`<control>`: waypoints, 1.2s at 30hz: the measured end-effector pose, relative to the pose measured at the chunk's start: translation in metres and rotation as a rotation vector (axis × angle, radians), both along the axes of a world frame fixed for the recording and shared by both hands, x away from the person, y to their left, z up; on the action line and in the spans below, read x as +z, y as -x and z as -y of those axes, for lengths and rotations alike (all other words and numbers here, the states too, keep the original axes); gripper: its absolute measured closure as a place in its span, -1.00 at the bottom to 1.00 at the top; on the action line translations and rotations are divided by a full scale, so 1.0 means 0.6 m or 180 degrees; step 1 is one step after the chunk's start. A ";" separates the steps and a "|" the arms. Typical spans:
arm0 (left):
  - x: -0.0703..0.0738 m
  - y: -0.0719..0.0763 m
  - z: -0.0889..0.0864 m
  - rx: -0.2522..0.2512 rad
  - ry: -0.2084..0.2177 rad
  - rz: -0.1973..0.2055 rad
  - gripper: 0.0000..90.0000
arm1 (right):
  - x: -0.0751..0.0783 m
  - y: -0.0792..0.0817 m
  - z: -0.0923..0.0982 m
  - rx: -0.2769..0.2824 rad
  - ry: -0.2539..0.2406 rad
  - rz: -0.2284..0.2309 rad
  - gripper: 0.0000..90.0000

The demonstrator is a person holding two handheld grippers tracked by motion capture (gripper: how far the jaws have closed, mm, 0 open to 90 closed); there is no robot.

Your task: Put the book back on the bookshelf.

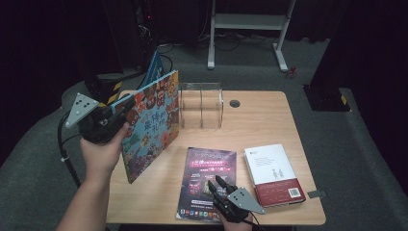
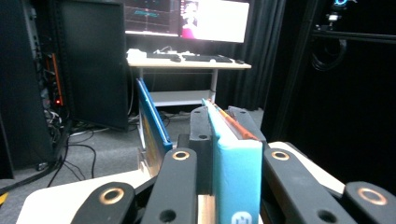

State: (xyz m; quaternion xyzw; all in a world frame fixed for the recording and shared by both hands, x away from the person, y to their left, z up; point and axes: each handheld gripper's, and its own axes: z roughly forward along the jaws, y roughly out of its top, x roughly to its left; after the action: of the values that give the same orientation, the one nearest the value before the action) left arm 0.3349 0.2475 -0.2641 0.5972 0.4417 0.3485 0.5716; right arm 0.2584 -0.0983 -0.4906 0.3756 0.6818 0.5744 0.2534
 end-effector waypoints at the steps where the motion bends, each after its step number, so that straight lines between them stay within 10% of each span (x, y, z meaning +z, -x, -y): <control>1: 0.001 -0.002 0.001 0.0014 -0.0010 0.0004 0.80 | 0.000 0.000 0.000 -0.0005 -0.0009 -0.0009 0.45; 22: 0.008 -0.072 0.044 0.0160 -0.0117 -0.0016 0.80 | 0.004 0.000 0.006 0.0013 -0.0026 0.0026 0.45; 36: 0.005 -0.062 0.036 0.0235 -0.0140 -0.0012 0.80 | 0.006 0.000 0.007 0.0019 -0.0034 0.0042 0.46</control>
State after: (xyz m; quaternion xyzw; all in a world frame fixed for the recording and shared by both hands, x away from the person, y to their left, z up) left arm 0.3721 0.2261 -0.2609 0.5936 0.4568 0.3779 0.5443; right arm 0.2586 -0.1026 -0.4873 0.3711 0.6781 0.5813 0.2541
